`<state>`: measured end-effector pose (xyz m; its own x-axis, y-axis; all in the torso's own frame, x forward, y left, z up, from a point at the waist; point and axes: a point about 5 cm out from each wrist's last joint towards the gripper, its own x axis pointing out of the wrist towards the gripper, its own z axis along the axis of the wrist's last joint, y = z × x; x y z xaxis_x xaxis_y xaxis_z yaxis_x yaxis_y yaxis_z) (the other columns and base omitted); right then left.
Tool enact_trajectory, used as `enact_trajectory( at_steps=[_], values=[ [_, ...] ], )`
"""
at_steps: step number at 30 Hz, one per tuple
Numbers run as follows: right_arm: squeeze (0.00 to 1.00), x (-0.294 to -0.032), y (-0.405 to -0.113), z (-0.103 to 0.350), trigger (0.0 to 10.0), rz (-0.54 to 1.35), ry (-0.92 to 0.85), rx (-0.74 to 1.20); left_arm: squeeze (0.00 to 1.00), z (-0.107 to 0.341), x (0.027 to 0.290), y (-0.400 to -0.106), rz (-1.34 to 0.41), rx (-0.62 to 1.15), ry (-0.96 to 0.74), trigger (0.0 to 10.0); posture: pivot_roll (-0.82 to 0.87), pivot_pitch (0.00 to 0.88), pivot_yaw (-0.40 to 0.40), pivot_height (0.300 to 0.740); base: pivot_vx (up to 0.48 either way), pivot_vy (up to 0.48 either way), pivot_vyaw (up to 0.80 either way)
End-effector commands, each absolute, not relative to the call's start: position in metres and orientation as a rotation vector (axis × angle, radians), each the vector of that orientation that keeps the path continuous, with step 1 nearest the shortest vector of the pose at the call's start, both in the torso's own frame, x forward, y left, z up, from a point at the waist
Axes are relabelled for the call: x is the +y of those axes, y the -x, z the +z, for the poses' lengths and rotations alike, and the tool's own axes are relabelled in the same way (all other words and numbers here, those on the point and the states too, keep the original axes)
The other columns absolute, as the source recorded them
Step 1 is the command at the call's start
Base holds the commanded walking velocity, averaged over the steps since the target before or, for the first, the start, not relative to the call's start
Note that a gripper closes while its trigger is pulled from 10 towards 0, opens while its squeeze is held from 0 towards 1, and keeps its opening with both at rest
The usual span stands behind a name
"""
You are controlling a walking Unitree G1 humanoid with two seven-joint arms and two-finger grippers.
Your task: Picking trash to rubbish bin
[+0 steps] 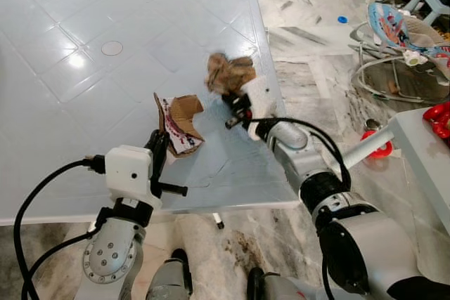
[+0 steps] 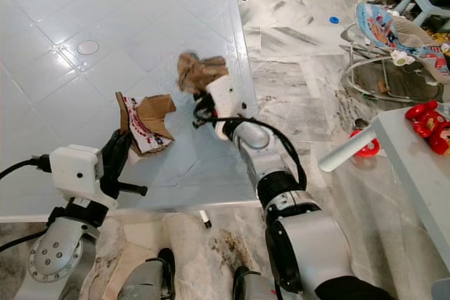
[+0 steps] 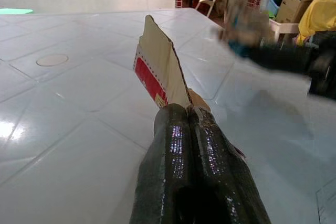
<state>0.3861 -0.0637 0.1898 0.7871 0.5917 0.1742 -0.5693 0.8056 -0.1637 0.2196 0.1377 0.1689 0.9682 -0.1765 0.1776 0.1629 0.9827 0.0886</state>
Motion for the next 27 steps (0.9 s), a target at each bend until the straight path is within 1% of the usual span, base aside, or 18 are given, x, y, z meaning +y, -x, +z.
enact_trajectory(
  at_steps=[1,5,7,11,16,18,19,20,21,22,23,24,25,27],
  values=[
    [0.00,-0.070,-0.386,0.198,0.0,0.603,0.096,-0.271,0.00,0.165,0.135,-0.220,-0.190,-0.173,-0.072,0.0,0.16,0.222,-0.094,0.740,0.000,0.000,0.00],
    [0.00,-0.074,-0.388,0.210,0.0,0.578,0.100,-0.324,0.00,0.165,0.136,-0.222,-0.183,-0.178,-0.073,0.0,0.15,0.215,-0.094,0.740,0.000,0.000,0.00],
    [0.00,-0.078,-0.388,0.221,0.0,0.537,0.125,-0.376,0.00,0.166,0.139,-0.225,-0.154,-0.192,-0.083,0.0,0.14,0.207,-0.091,0.740,0.000,0.000,0.00],
    [0.00,-0.086,-0.386,0.228,0.0,0.497,0.142,-0.417,0.00,0.166,0.144,-0.228,-0.097,-0.193,-0.075,0.0,0.12,0.200,-0.086,0.740,0.000,0.000,0.00],
    [0.00,-0.110,-0.376,0.231,0.0,0.394,0.160,-0.452,0.00,0.163,0.148,-0.241,-0.050,-0.178,-0.081,0.0,0.07,0.181,-0.061,0.740,0.000,0.000,0.00],
    [0.00,-0.114,-0.374,0.231,0.0,0.373,0.170,-0.456,0.00,0.162,0.148,-0.243,-0.049,-0.175,-0.077,0.0,0.06,0.179,-0.058,0.740,0.000,0.000,0.00],
    [0.00,-0.128,-0.368,0.229,0.0,0.297,0.209,-0.456,0.00,0.161,0.147,-0.249,-0.042,-0.167,-0.075,0.0,0.04,0.173,-0.046,0.740,0.000,0.000,0.00],
    [0.00,-0.128,-0.368,0.229,0.0,0.297,0.209,-0.456,0.00,0.161,0.147,-0.249,-0.042,-0.167,-0.075,0.0,0.04,0.173,-0.046,0.740,0.000,0.000,0.00],
    [0.00,-0.142,-0.362,0.226,0.0,0.222,0.233,-0.434,0.00,0.159,0.144,-0.255,-0.044,-0.155,-0.079,0.0,0.02,0.166,-0.033,0.740,0.000,0.000,0.00],
    [0.00,-0.142,-0.362,0.226,0.0,0.222,0.233,-0.434,0.00,0.159,0.144,-0.255,-0.044,-0.155,-0.079,0.0,0.02,0.166,-0.033,0.740,0.000,0.000,0.00],
    [0.00,-0.151,-0.357,0.225,0.0,0.169,0.258,-0.423,0.00,0.157,0.142,-0.257,-0.052,-0.147,-0.075,0.7,0.00,0.161,-0.021,0.740,0.000,0.000,0.00],
    [0.00,-0.156,-0.354,0.226,0.0,0.132,0.276,-0.414,0.00,0.156,0.141,-0.260,-0.058,-0.141,-0.073,0.7,0.00,0.161,-0.017,0.740,0.000,0.000,0.00],
    [0.00,-0.163,-0.349,0.225,0.0,0.089,0.294,-0.398,0.00,0.156,0.140,-0.262,-0.061,-0.138,-0.073,2.6,-0.02,0.157,-0.007,0.740,0.000,0.000,0.00],
    [0.00,-0.175,-0.341,0.222,0.0,0.011,0.313,-0.363,0.00,0.155,0.136,-0.267,-0.083,-0.133,-0.060,3.6,-0.04,0.149,0.007,0.740,0.000,0.000,0.00]
  ],
)
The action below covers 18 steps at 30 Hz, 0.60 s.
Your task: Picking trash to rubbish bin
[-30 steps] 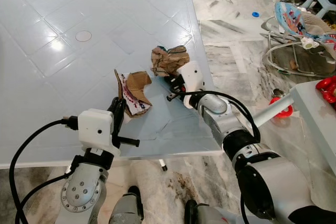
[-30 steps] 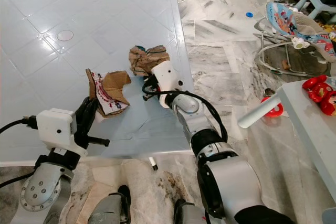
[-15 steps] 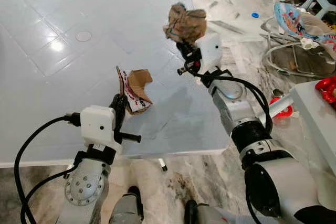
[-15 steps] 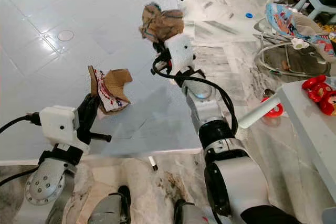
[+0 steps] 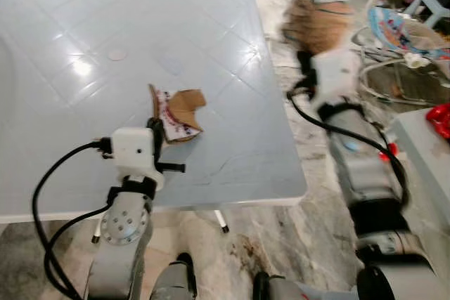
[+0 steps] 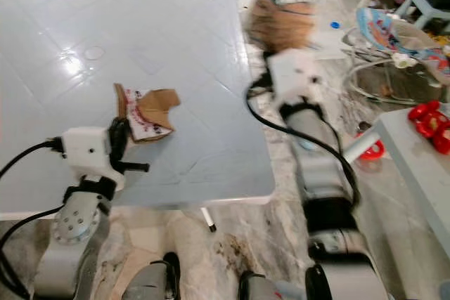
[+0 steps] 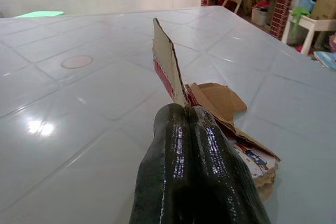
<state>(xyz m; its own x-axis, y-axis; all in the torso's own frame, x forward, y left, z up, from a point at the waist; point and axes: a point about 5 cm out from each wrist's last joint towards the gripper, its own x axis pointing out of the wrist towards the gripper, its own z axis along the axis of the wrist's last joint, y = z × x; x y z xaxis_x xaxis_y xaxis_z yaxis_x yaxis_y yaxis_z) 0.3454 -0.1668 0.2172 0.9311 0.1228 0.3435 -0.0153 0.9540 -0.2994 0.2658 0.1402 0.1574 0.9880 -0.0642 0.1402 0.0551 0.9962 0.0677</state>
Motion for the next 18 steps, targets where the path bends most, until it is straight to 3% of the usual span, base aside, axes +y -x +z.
enact_trajectory(
  at_steps=[1,2,3,4,5,18],
  values=[
    [0.00,-0.175,-0.341,0.222,0.0,0.011,0.313,-0.363,0.00,0.155,0.136,-0.267,-0.083,-0.133,-0.060,3.6,-0.04,0.149,0.007,0.740,0.000,0.000,0.00],
    [0.00,-0.181,-0.337,0.220,0.0,-0.026,0.319,-0.341,0.00,0.155,0.134,-0.271,-0.095,-0.129,-0.048,3.6,-0.05,0.147,0.013,0.740,0.000,0.000,0.00],
    [0.00,-0.185,-0.334,0.216,0.0,-0.039,0.321,-0.324,0.00,0.155,0.131,-0.273,-0.105,-0.129,-0.036,8.8,-0.06,0.139,0.020,0.740,0.000,0.000,-0.70],
    [0.00,-0.187,-0.331,0.213,0.0,-0.046,0.322,-0.314,0.00,0.156,0.129,-0.275,-0.112,-0.130,-0.029,8.8,-0.06,0.139,0.020,0.740,0.000,0.000,-0.70],
    [0.00,-0.189,-0.330,0.211,0.0,-0.054,0.322,-0.302,0.00,0.157,0.128,-0.277,-0.114,-0.128,-0.025,10.0,-0.07,0.137,0.021,0.740,0.000,0.000,-0.80],
    [0.00,-0.186,-0.334,0.213,0.0,-0.069,0.312,-0.255,0.00,0.156,0.137,-0.286,-0.046,-0.095,0.081,10.0,-0.05,0.116,0.007,0.740,0.000,0.000,-0.80]
  ],
)
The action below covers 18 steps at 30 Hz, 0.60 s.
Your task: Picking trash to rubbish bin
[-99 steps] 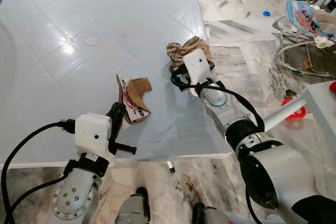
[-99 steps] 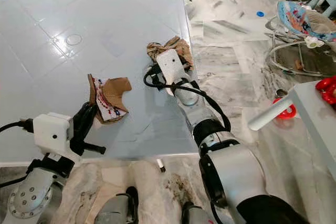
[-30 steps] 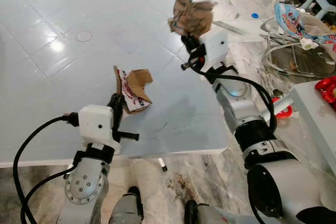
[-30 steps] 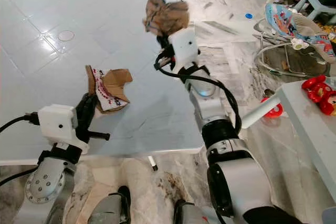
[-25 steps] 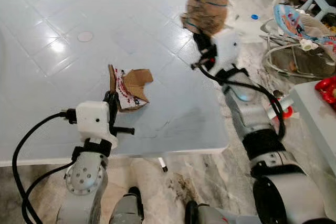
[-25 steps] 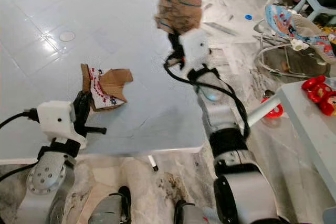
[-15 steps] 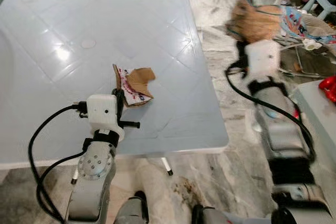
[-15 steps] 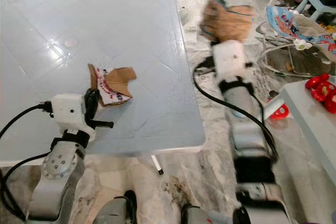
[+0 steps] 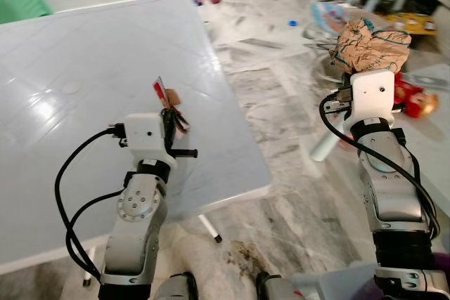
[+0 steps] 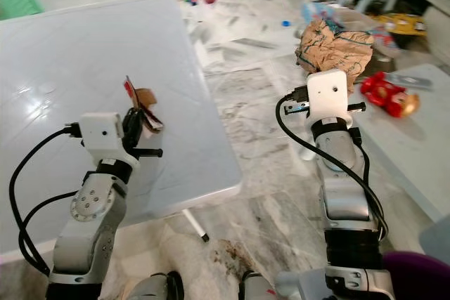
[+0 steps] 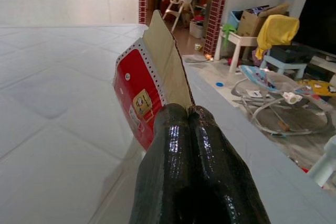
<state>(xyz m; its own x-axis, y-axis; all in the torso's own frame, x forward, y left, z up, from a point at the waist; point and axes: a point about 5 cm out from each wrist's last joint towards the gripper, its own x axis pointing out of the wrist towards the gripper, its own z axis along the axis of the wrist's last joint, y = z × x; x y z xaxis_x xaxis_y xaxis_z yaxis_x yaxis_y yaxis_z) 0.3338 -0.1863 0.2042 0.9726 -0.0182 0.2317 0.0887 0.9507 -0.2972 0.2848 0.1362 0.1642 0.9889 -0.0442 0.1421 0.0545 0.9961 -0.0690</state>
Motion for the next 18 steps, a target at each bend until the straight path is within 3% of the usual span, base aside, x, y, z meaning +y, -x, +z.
enact_trajectory(
  at_steps=[1,8,18],
  values=[
    [0.00,-0.1861,-0.3340,0.2130,0.0,-0.073,0.310,-0.245,0.00,0.1546,0.1388,-0.2869,-0.037,-0.089,0.083,10.0,-0.05,0.116,0.008,0.740,0.000,0.000,-0.80],
    [0.00,-0.1903,-0.3331,0.2095,0.0,-0.094,0.290,-0.215,0.00,0.1543,0.1393,-0.2887,-0.017,-0.073,0.131,10.0,-0.05,0.115,0.013,0.740,0.000,0.000,-0.77],
    [0.00,-0.1853,-0.3346,0.2064,0.0,-0.071,0.253,-0.196,0.00,0.1567,0.1438,-0.2903,-0.009,-0.072,0.117,10.0,-0.04,0.111,0.012,0.740,0.000,0.000,0.00]
  ],
)
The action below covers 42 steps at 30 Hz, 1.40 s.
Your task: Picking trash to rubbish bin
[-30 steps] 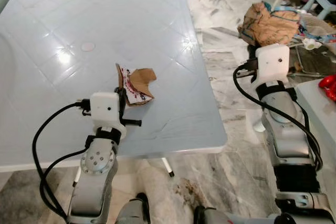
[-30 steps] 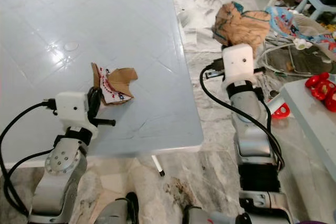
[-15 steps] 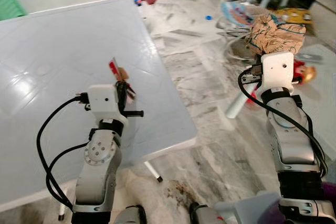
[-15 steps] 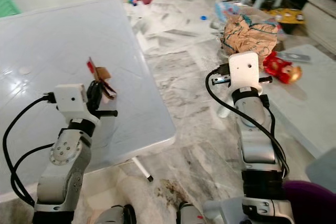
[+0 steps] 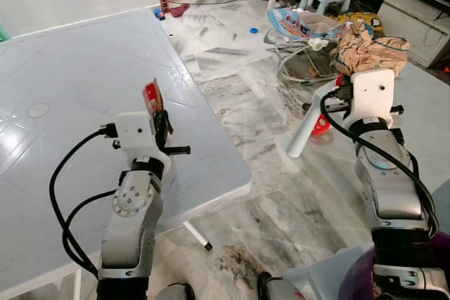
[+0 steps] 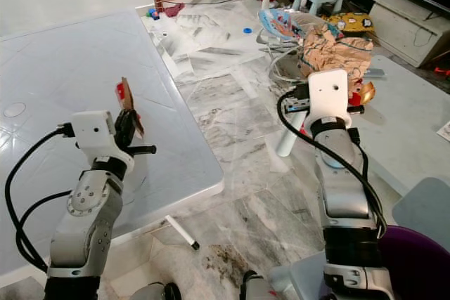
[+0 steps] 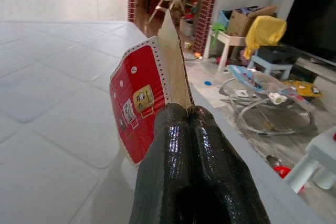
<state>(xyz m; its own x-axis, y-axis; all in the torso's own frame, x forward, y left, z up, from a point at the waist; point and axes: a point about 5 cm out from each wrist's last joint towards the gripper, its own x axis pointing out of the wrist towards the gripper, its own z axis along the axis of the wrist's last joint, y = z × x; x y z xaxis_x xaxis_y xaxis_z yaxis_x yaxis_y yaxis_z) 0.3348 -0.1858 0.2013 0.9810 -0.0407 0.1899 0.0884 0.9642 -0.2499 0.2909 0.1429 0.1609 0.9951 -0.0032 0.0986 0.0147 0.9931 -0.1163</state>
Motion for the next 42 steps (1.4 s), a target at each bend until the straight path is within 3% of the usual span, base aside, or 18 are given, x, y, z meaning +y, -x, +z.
enact_trajectory(
  at_steps=[1,23,42],
  values=[
    [0.00,-0.1846,-0.3349,0.2054,0.0,-0.069,0.252,-0.195,0.00,0.1567,0.1440,-0.2895,-0.011,-0.072,0.124,10.0,-0.04,0.110,0.013,0.740,0.000,0.000,0.00],
    [0.00,-0.1823,-0.3351,0.2042,0.0,-0.060,0.227,-0.186,0.00,0.1556,0.1445,-0.2882,-0.028,-0.059,0.120,10.0,-0.03,0.118,0.015,0.740,0.000,0.000,0.00],
    [0.00,-0.1813,-0.3353,0.2026,0.0,-0.059,0.220,-0.180,0.00,0.1532,0.1451,-0.2874,-0.030,-0.050,0.113,10.0,-0.03,0.119,0.016,0.740,-0.274,0.000,0.00]
  ],
)
